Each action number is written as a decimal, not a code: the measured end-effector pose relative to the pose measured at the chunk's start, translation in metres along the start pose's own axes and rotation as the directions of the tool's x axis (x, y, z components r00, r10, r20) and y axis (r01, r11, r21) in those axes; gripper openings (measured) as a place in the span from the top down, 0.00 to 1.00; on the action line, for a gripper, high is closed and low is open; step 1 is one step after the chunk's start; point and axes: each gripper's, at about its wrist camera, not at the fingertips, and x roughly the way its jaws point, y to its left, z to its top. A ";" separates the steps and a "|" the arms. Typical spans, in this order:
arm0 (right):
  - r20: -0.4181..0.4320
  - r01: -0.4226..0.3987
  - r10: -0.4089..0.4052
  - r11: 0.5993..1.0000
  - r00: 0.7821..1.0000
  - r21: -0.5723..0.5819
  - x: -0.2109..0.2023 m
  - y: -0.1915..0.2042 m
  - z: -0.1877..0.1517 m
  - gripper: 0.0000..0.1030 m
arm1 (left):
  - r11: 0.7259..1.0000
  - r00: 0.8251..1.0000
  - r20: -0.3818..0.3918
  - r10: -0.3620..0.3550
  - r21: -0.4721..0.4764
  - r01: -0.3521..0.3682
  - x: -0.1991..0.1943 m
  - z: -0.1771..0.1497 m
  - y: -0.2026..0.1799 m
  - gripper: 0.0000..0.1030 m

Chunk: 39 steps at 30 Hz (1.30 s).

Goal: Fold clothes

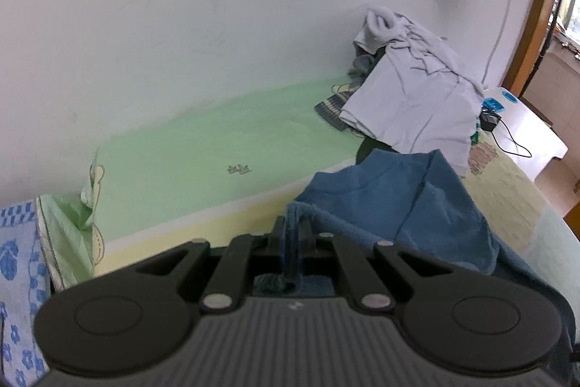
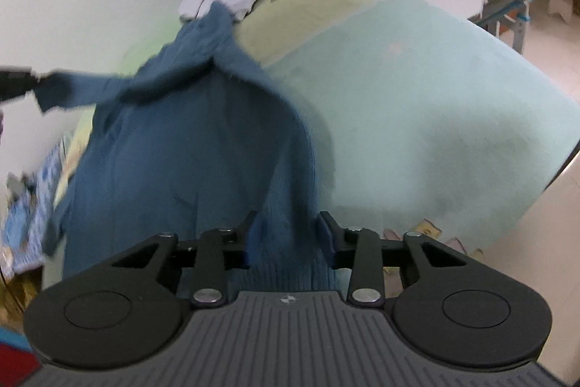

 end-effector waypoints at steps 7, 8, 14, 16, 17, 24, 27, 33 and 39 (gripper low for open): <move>0.066 0.095 -0.095 0.995 0.993 0.002 0.016 -0.001 0.005 0.68 | 0.999 0.998 -0.043 0.053 0.000 -0.053 0.019 -0.015 0.007 0.99; 0.063 0.105 -0.104 0.994 0.993 -0.015 0.018 0.001 0.005 0.71 | 0.998 0.997 -0.056 0.061 -0.007 -0.061 0.023 -0.019 0.010 0.99; 0.079 0.168 -0.158 0.976 0.984 -0.142 0.005 0.020 0.004 0.95 | 0.995 0.991 -0.114 0.069 -0.070 -0.077 0.032 -0.035 0.029 0.99; 0.118 0.166 -0.149 0.975 0.982 -0.146 -0.008 0.024 0.012 0.95 | 0.995 0.993 -0.100 0.068 -0.067 -0.075 0.029 -0.031 0.027 0.99; 0.134 0.165 -0.145 0.974 0.980 -0.156 -0.014 0.028 0.016 0.95 | 0.995 0.993 -0.093 0.068 -0.066 -0.074 0.028 -0.030 0.027 0.99; 0.123 0.153 -0.118 0.933 0.985 -0.325 -0.024 0.075 0.017 0.95 | 0.996 0.998 -0.016 0.066 -0.055 -0.066 0.014 0.002 0.019 0.99; 0.096 0.151 -0.122 0.898 0.988 -0.414 -0.017 0.095 0.002 0.95 | 0.995 0.997 0.014 0.082 -0.058 -0.081 0.009 0.018 0.021 0.99; 0.016 0.131 -0.140 0.869 0.990 -0.476 0.009 0.106 -0.024 0.95 | 0.992 0.994 0.030 0.106 -0.071 -0.104 0.003 0.027 0.033 0.99; -0.057 0.077 -0.114 0.895 0.992 -0.440 0.020 0.105 -0.041 0.92 | 0.987 0.991 -0.036 0.132 -0.091 -0.135 0.018 0.009 0.046 0.99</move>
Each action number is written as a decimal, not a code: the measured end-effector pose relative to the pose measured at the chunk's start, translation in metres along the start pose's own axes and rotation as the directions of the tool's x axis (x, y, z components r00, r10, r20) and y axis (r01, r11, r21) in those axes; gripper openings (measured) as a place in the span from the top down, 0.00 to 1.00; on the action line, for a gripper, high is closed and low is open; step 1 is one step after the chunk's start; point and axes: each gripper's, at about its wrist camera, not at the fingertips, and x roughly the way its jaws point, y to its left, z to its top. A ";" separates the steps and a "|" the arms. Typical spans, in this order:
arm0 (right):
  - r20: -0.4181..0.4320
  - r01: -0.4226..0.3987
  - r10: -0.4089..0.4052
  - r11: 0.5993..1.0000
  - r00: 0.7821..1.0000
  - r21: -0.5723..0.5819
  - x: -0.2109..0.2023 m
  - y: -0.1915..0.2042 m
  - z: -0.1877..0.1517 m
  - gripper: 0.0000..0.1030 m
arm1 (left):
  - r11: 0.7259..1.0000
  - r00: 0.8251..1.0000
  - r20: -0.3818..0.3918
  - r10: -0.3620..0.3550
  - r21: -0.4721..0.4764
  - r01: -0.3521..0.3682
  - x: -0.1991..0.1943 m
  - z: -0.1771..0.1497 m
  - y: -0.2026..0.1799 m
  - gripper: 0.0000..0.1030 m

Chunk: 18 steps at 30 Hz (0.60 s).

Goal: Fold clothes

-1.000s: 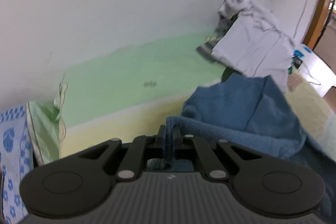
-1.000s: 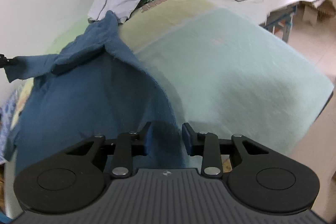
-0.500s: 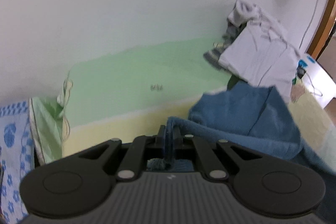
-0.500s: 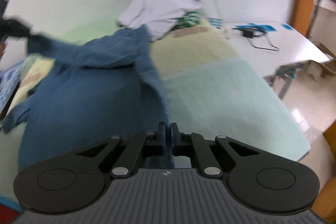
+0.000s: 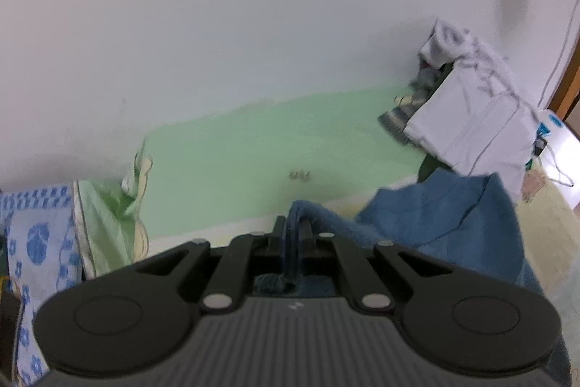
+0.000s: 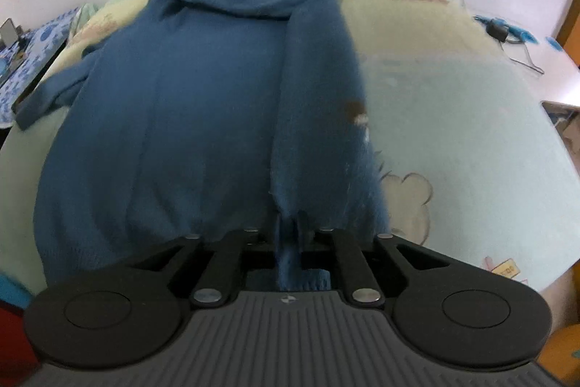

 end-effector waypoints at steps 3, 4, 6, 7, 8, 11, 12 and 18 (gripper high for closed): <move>0.029 -0.018 0.016 0.998 0.999 0.060 -0.033 -0.016 -0.005 0.86 | 1.000 1.000 -0.020 0.004 -0.015 -0.004 0.003 -0.011 0.008 0.99; 0.041 0.011 -0.014 0.998 0.999 0.069 -0.041 -0.020 -0.007 0.81 | 1.000 1.000 -0.024 0.001 -0.022 -0.001 0.002 -0.014 0.010 0.99; 0.046 0.068 -0.072 0.994 0.996 0.083 -0.052 -0.026 -0.014 0.76 | 0.999 1.000 -0.024 -0.007 -0.032 0.006 -0.001 -0.021 0.014 0.99; 0.032 0.080 -0.083 0.992 0.996 0.100 -0.051 -0.030 -0.018 0.76 | 1.000 1.000 -0.022 -0.005 -0.030 0.004 -0.002 -0.025 0.014 0.99; 0.010 0.071 -0.073 0.989 0.997 0.129 -0.047 -0.033 -0.023 0.76 | 1.000 1.000 -0.021 -0.002 -0.026 0.002 -0.002 -0.028 0.013 0.99; -0.054 0.059 -0.051 0.982 0.997 0.177 -0.034 -0.037 -0.040 0.78 | 1.000 1.000 -0.025 0.008 -0.021 -0.009 -0.003 -0.038 0.012 0.99; -0.065 0.064 -0.053 0.982 0.996 0.179 -0.036 -0.038 -0.042 0.78 | 1.000 1.000 -0.028 0.008 -0.024 -0.008 -0.003 -0.041 0.013 0.99; -0.033 0.096 -0.090 0.968 0.995 0.232 -0.049 -0.049 -0.043 0.75 | 1.000 0.998 -0.054 0.014 -0.022 -0.015 0.001 -0.062 0.014 0.99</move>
